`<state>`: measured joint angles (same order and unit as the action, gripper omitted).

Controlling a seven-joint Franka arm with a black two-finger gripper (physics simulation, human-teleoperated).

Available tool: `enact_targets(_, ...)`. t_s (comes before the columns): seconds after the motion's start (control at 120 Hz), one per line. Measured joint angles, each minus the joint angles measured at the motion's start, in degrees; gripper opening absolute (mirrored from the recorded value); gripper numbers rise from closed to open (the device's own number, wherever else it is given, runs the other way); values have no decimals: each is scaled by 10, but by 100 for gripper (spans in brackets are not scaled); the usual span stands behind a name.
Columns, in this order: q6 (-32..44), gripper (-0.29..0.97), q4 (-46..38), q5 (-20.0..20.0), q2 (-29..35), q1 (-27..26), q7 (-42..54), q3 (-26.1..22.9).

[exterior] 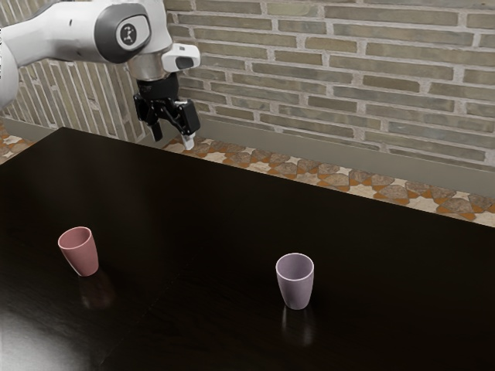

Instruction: Place the left cup onto the right cup

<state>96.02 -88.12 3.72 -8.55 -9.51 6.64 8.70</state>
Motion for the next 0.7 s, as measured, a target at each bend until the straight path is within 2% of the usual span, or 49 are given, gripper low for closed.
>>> enact_targets(0.283, 22, 68, -104, 5, 50, 4, -1, 5)
enact_targets(0.55, 78, 68, -227, -9, 112, 4, -2, 13)
enact_targets(0.7, 113, 68, -286, -13, 138, 42, -2, 16)
